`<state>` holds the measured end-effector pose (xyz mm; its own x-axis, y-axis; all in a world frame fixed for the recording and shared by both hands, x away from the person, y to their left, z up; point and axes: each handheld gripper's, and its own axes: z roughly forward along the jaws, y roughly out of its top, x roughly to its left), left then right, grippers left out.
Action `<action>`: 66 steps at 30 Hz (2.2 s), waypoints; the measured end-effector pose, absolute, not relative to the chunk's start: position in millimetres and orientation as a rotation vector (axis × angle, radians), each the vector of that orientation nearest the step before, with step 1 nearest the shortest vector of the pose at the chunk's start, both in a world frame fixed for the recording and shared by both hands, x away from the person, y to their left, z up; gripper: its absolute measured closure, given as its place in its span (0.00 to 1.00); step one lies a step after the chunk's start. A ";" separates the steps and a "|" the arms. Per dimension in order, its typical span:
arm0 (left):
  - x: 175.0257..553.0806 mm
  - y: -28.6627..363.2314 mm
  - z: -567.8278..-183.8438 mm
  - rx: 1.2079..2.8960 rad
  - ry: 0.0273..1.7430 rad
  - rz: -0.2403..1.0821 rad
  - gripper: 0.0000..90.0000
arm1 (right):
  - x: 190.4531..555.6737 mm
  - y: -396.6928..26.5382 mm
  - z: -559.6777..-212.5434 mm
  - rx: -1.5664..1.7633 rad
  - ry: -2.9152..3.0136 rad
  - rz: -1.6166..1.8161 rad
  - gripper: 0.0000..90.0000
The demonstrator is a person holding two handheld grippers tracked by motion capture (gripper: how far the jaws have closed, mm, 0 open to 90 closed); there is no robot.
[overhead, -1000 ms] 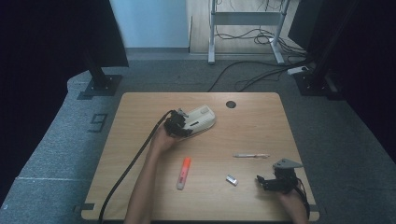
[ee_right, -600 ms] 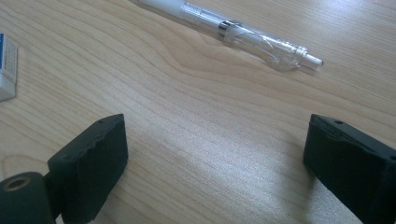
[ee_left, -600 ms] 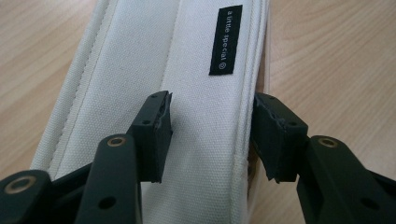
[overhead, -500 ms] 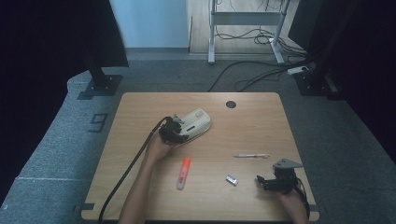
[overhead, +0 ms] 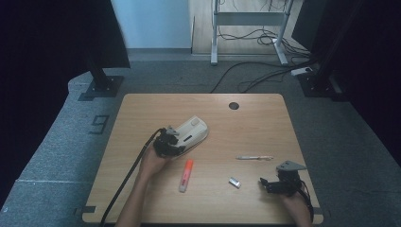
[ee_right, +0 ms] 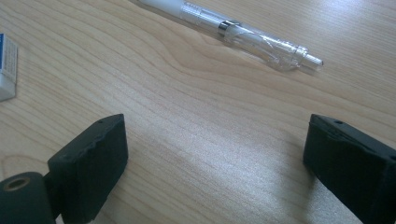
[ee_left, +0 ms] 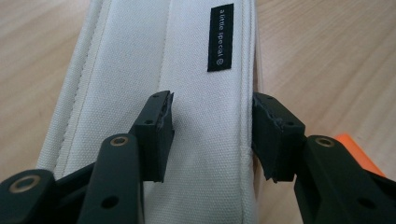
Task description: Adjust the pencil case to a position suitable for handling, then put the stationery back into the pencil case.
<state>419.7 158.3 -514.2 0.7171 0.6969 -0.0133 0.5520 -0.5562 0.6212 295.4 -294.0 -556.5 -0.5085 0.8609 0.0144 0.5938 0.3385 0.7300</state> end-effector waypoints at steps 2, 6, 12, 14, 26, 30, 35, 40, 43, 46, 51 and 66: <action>411.5 162.2 -514.6 2.295 0.951 0.299 0.56 | 295.3 -294.0 -556.5 1.284 2.233 0.980 0.07; 400.6 168.5 -513.6 2.296 0.951 0.270 0.57 | 295.3 -294.0 -556.5 1.285 2.233 0.980 0.07; 381.9 175.4 -513.3 2.293 0.961 0.267 0.56 | 295.3 -294.1 -556.5 1.285 2.231 0.980 0.07; 374.7 177.6 -514.0 2.283 0.967 0.275 0.56 | 295.3 -294.1 -556.5 1.286 2.231 0.980 0.07; 347.9 179.5 -515.0 2.276 0.986 0.318 0.58 | 295.4 -293.8 -556.5 1.289 2.228 0.979 0.07; 347.3 178.8 -515.0 2.274 0.992 0.329 0.59 | 295.4 -293.8 -556.5 1.288 2.228 0.980 0.07; 347.6 179.4 -513.9 2.272 0.993 0.334 0.64 | 295.4 -293.8 -556.5 1.288 2.228 0.980 0.07; 348.1 182.1 -510.2 2.249 1.014 0.321 0.69 | 295.3 -293.7 -556.5 1.286 2.230 0.980 0.07; 347.9 185.6 -506.0 2.217 1.013 0.313 0.74 | 295.3 -293.7 -556.5 1.285 2.230 0.981 0.07; 347.1 190.5 -500.4 2.181 0.998 0.314 0.78 | 295.3 -293.7 -556.5 1.285 2.230 0.980 0.07; 346.9 195.6 -495.1 2.144 1.007 0.297 0.81 | 295.3 -293.7 -556.5 1.285 2.230 0.980 0.07; 346.1 209.1 -482.9 2.044 1.032 0.284 0.84 | 295.3 -293.7 -556.5 1.285 2.231 0.981 0.07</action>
<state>346.1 209.1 -482.9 0.6399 0.7538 -0.1493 0.5714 -0.3368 0.7484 295.3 -293.7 -556.5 -0.5069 0.8619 0.0143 0.5933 0.3367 0.7312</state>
